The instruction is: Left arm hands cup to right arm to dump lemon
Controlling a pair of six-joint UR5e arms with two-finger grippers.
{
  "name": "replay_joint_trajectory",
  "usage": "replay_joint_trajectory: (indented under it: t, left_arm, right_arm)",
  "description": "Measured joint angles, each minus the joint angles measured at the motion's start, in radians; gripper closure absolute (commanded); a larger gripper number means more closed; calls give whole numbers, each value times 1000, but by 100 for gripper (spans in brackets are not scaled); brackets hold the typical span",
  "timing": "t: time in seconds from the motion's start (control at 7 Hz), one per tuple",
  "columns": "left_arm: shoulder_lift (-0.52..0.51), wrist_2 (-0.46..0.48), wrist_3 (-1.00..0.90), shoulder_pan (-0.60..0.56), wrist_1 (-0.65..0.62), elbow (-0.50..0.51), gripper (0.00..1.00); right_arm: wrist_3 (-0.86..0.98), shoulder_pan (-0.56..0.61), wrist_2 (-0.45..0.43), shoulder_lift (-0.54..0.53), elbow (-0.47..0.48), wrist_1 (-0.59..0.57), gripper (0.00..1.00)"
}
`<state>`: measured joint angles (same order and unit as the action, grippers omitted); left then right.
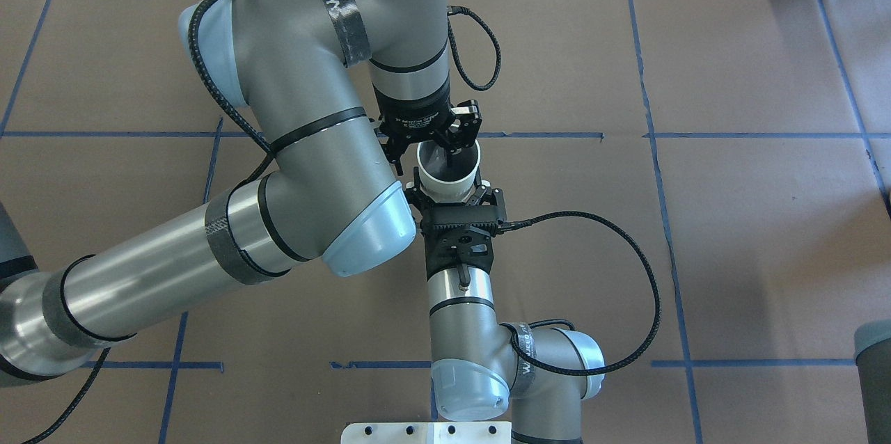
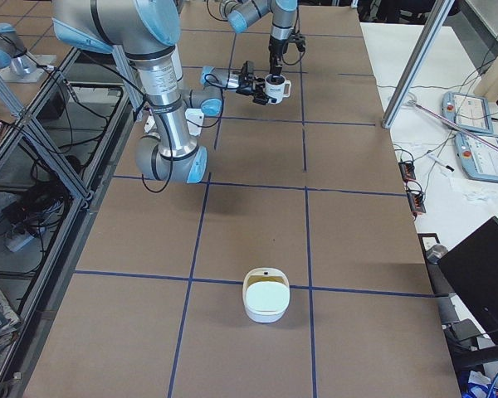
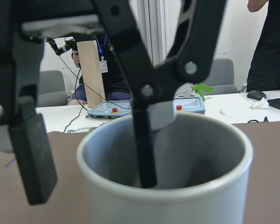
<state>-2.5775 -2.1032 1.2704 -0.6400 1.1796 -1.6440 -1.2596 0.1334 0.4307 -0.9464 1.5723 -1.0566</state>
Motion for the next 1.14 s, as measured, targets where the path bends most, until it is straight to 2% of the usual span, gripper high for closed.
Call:
replay_joint_trajectory:
  t: [0.14, 0.29, 0.43, 0.57, 0.71, 1.14]
  left_arm:
    - [2, 2, -2, 0, 0, 0, 88]
    - [3, 4, -4, -1, -1, 1, 100]
    - [3, 6, -5, -3, -2, -1, 100]
    - [2, 7, -5, -4, -4, -3, 100]
    - [3, 7, -4, -5, -5, -6, 100]
    - [2, 5, 0, -6, -10, -22, 100]
  right_arm:
    - [1, 0, -1, -2, 1, 1, 97]
    - [2, -2, -4, -6, 4, 1, 95]
    - [2, -6, -11, -9, 5, 2, 91]
    - [2, -14, -21, -10, 7, 3, 64]
    - [2, -21, -29, -10, 8, 3, 1]
    - [0, -37, -35, -10, 12, 10, 0]
